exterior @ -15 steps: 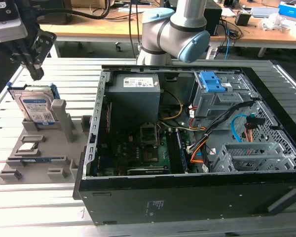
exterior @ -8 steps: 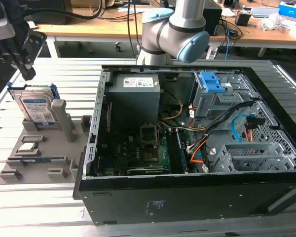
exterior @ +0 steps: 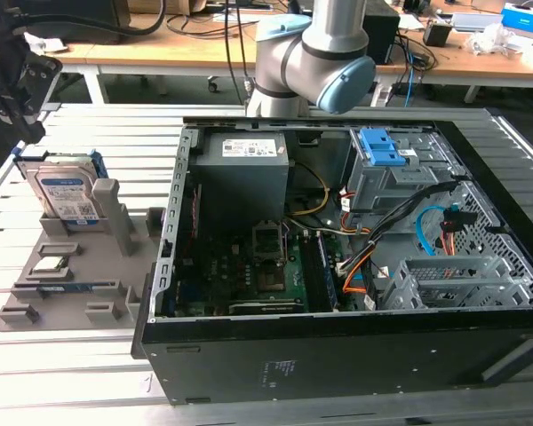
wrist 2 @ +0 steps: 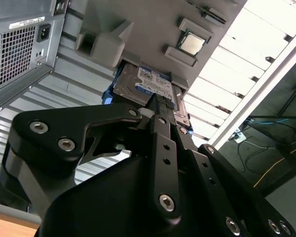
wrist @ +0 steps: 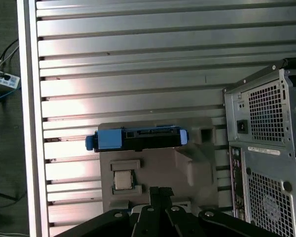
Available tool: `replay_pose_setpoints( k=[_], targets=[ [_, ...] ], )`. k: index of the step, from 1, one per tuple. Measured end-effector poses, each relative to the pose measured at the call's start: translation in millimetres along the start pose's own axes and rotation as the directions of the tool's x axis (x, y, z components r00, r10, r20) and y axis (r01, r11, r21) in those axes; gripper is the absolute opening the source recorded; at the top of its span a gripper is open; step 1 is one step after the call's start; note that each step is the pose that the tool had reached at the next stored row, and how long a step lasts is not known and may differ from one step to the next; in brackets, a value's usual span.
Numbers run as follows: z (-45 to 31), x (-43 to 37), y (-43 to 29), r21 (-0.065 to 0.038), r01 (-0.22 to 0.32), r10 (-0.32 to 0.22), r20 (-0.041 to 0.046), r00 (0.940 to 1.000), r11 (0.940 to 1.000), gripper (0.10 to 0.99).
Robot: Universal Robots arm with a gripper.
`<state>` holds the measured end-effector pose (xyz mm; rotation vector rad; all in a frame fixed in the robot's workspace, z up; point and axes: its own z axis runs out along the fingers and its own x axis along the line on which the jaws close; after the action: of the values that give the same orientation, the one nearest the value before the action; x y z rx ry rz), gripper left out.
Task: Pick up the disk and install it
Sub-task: 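Reach for the disk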
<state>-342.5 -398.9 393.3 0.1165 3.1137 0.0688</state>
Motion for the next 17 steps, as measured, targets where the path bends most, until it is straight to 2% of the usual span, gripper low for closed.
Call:
replay_pose_setpoints(
  k=[12,17],
  targets=[
    [-0.7,29.0,-2.2,0.000,0.000,0.000,0.0001,1.0000,1.0000,0.106],
    [-1.2,46.2,-3.4,0.000,0.000,0.000,0.0001,1.0000,1.0000,0.106]
  ],
)
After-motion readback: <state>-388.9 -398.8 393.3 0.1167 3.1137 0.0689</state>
